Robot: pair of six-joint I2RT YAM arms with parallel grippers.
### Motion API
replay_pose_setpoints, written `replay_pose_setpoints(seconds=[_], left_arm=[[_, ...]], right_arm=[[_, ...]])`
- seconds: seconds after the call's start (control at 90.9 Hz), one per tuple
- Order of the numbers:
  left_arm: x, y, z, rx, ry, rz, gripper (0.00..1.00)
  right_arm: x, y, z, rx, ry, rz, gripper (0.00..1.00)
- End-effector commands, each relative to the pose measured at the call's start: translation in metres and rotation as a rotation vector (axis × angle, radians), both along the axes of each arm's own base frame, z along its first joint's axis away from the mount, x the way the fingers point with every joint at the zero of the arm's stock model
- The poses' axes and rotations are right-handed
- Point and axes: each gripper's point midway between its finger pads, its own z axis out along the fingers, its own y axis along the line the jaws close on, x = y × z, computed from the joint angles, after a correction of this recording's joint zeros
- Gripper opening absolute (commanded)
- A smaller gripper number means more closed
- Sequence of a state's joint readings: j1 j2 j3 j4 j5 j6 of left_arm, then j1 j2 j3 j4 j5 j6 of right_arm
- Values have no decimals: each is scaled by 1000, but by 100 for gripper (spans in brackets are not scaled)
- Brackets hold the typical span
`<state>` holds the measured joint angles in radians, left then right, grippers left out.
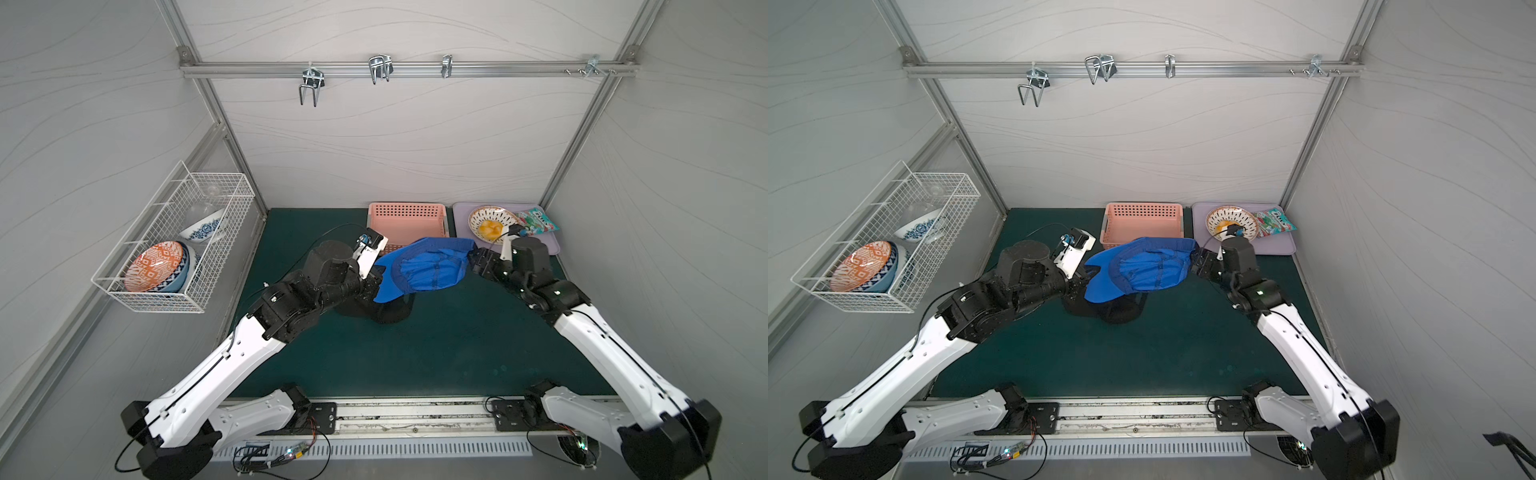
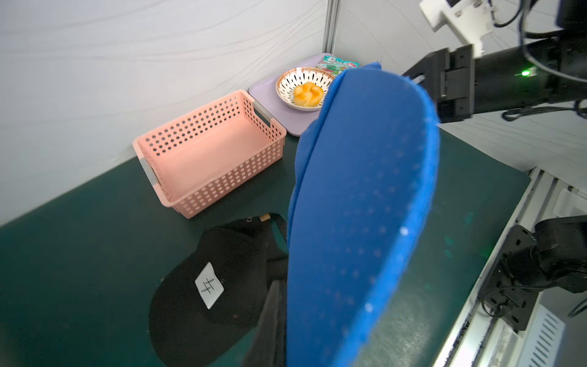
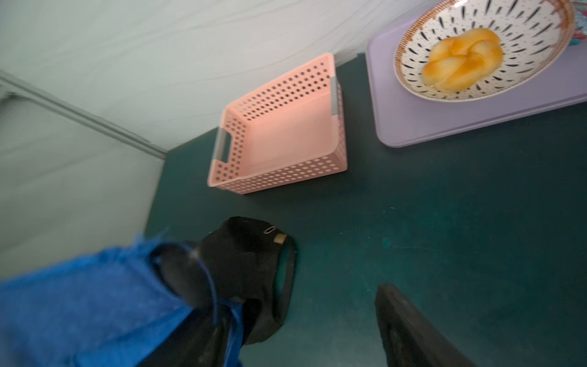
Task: Turn the baseball cap inside out
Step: Turn over the baseball cap.
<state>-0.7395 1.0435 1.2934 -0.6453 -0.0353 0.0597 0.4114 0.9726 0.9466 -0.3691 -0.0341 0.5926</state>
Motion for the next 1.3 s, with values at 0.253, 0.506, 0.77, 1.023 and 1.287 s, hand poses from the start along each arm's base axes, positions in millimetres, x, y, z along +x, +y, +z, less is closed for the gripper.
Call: replay_pose_setpoints(seconds=[0.253, 0.506, 0.77, 1.023, 1.287], left_arm=[[0, -15, 87, -134, -201, -90, 0], [-23, -9, 111, -236, -112, -249, 0], [-44, -13, 130, -355, -43, -383, 0], [-53, -19, 145, -449, -2, -471, 0], [-51, -22, 150, -489, 21, -494, 0]], right_arm=[[-65, 41, 38, 332, -113, 345, 80], [-51, 19, 43, 287, -186, 352, 67], [-61, 13, 62, 413, -164, 483, 60], [-69, 18, 72, 383, -193, 508, 62], [-83, 36, 93, 430, -220, 657, 61]])
